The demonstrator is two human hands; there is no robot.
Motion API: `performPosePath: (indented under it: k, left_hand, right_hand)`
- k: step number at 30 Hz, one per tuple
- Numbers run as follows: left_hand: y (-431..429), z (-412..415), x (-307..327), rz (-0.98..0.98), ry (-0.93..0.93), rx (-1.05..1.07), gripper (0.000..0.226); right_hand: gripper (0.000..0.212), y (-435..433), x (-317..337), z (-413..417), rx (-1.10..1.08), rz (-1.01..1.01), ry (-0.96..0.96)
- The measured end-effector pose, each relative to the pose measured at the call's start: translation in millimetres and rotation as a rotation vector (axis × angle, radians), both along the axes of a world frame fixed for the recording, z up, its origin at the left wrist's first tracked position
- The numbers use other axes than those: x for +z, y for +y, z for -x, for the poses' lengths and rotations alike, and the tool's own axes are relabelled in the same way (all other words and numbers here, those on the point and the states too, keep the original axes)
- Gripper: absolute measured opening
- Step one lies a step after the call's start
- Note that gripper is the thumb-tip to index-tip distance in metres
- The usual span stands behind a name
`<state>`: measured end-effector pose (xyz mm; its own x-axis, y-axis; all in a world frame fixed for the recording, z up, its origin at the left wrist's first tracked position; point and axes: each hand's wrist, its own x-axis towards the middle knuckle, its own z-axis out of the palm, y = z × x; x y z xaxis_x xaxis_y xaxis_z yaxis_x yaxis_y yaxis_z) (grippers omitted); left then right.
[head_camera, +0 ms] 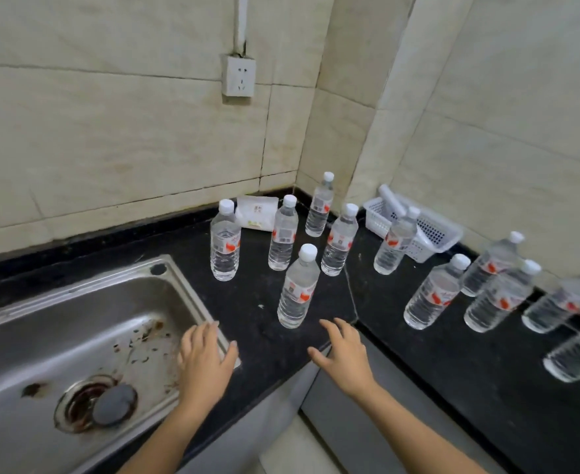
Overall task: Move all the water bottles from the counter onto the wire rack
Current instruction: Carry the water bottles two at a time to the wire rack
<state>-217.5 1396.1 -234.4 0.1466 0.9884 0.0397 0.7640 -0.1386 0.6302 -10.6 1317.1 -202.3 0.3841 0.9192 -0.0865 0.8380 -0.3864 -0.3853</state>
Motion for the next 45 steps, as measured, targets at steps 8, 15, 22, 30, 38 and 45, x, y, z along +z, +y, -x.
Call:
performPosePath:
  k: [8, 15, 22, 30, 38, 45]
  left_hand:
    - [32, -77, -6, 0.030, -0.223, 0.172, 0.055]
    - [61, -102, -14, 0.104, -0.311, 0.419, 0.049]
    - [67, -101, -27, 0.179, -0.311, 0.504, 0.050]
    - [134, -85, 6, 0.068, -0.345, 0.441, 0.068]
    - [199, -107, 25, -0.053, -0.328, 0.392, 0.107]
    - [237, -114, 18, -0.016, -0.506, 0.412, 0.102]
  right_hand:
    - [0.090, 65, -19, -39, -0.015, -0.129, 0.338]
    - [0.111, 127, 3, -92, 0.297, -0.148, 0.483]
    - [0.073, 168, -8, -81, 0.379, -0.100, 0.703]
    - [0.072, 189, -13, -68, 0.200, -0.171, 0.798]
    - [0.071, 182, -18, -68, 0.138, -0.201, 0.797]
    - [0.071, 177, -15, -60, 0.078, -0.175, 0.793]
